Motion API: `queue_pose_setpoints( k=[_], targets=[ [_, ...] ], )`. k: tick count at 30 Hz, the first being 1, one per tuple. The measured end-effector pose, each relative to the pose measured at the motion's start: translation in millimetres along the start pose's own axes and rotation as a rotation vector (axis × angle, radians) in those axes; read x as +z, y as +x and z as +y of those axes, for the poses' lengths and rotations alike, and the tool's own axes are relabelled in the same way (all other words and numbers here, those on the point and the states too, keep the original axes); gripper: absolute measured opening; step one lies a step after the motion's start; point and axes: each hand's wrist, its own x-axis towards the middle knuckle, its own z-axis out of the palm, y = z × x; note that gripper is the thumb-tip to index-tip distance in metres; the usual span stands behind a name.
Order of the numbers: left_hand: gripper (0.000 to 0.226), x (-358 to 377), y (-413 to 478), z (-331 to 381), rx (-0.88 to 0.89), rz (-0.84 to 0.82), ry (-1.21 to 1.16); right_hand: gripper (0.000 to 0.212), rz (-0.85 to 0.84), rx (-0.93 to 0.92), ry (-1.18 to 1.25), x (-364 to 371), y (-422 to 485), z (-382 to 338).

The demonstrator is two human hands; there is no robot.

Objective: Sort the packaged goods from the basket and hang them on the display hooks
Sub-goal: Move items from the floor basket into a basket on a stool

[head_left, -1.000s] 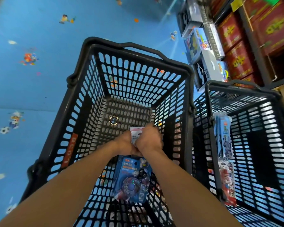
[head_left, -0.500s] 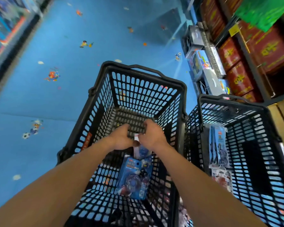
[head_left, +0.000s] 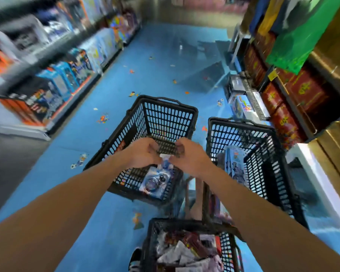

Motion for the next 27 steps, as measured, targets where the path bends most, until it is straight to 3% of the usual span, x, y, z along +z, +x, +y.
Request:
queue_pose_setpoints(
  k=[3, 7, 11, 17, 23, 27],
  targets=[
    [0.006, 14.5, -63.0, 44.9, -0.006, -0.192, -0.039, 0.033, -0.17, 0.008, -0.036, -27.4, -76.6, 8.0],
    [0.025, 63.8, -111.9, 67.9, -0.15, -0.579, 0.061, 0.023, -0.516, 0.022, -0.112, -43.2, -170.4, 30.5],
    [0.041, 131.9, -137.6, 61.6, -0.197, -0.708, 0.106, 0.026, -0.683, 0.12, -0.174, -10.1, -221.0, 83.5],
    [0.033, 263.7, -135.2, -13.7, -0.134, -0.682, 0.228, 0.012, -0.606, 0.295, -0.18, 111.2, -248.0, 201.6],
    [0.035, 388.2, -142.8, -112.6, -0.154, -0.628, 0.2, 0.02, -0.579, 0.5, -0.172, 244.4, -264.1, 301.1],
    [0.041, 455.3, -123.7, -166.5, -0.199, -0.571, 0.164, 0.025, -0.474, 0.527, -0.174, 314.2, -252.8, 351.9]
  ],
)
